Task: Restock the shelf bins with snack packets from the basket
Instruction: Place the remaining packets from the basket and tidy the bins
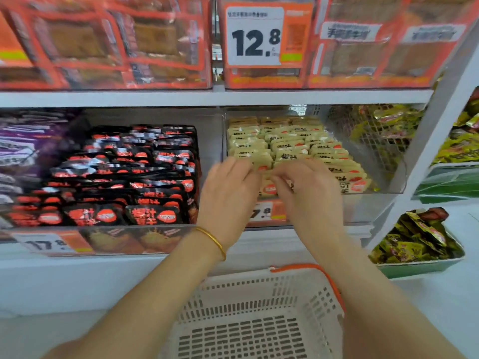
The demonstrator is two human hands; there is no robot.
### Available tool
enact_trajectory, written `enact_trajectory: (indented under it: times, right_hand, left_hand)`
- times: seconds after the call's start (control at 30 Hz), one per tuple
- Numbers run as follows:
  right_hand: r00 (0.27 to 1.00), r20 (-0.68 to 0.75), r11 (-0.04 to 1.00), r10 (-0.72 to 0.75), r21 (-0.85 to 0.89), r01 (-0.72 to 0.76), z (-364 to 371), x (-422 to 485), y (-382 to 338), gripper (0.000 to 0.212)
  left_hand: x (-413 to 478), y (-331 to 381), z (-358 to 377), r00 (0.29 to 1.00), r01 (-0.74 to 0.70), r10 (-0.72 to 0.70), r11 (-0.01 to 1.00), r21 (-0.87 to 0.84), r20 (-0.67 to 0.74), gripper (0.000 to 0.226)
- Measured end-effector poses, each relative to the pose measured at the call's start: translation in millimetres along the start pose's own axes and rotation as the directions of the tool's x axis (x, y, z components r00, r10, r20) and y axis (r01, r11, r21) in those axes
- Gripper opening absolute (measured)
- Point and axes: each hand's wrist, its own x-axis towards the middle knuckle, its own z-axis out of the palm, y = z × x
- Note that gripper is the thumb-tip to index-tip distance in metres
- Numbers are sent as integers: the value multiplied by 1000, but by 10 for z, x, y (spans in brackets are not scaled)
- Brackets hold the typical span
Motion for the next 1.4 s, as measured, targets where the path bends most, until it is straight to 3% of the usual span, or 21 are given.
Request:
enact_trajectory:
  times: [0.1,0.17,0.3,0.4,0.5,0.6,0.7,0.8,0.9,1.0,1.1,1.27,1.4]
  right_hand:
    - [991,121,967,49,242,-77,288,347,-529,11]
    - [944,315,915,96,347,-209,458,528,-812,22]
    - [689,684,732,240,338,-591,870,568,-1116,28]
    - [550,742,631,383,224,-742,1127,486,-1173,49]
    - [459,783,608,420,133,-783,1245,371,-1215,49]
    - [408,811,618,419,75,-783,1283,319,-1266,61]
    - [337,855,512,395,100,-853,1320,303,-1264,64]
    - [294,854,368,429,131,-920,1293,345,-1208,65]
    - [264,762,237,592,149,-960,1384,494,-1063,57]
    - [183,798,49,574,190,-981,1519,559,-1064,44]
    - [171,809,50,562,173,-984,1675,498,-1095,49]
    - [250,767,127,591,218,-968,1653,514,-1174,52]
    - [211,757,67,618,217,-974,1676,465,-1076,46]
  left_hand:
    - [158,-642,-210,998,55,-56,992,116,-2,5]
    - [193,-1043,-301,987,124,-140,973,194,75,18]
    - [-21,-1468,-376,889,286,-345,932,224,300,42]
    - [-122,-1570,-369,732,295,-382,924,243,564,56]
    - [-210,-1572,-332,565,293,-354,930,220,746,55]
    - [-234,-1577,-337,507,321,-314,933,162,803,55]
    - [-193,-1593,-358,464,307,-267,943,129,845,55]
    - [-175,-1627,-409,482,331,-224,942,60,847,52]
    - [-158,-1772,-420,567,322,-246,945,64,786,53]
    - [-183,-1856,-385,536,309,-249,947,87,806,54]
    - [-225,-1839,-395,545,320,-224,946,46,808,53]
    - [-263,-1851,-492,609,397,-220,916,-53,762,49]
    - [-233,-1889,-470,671,406,-251,912,-63,698,43]
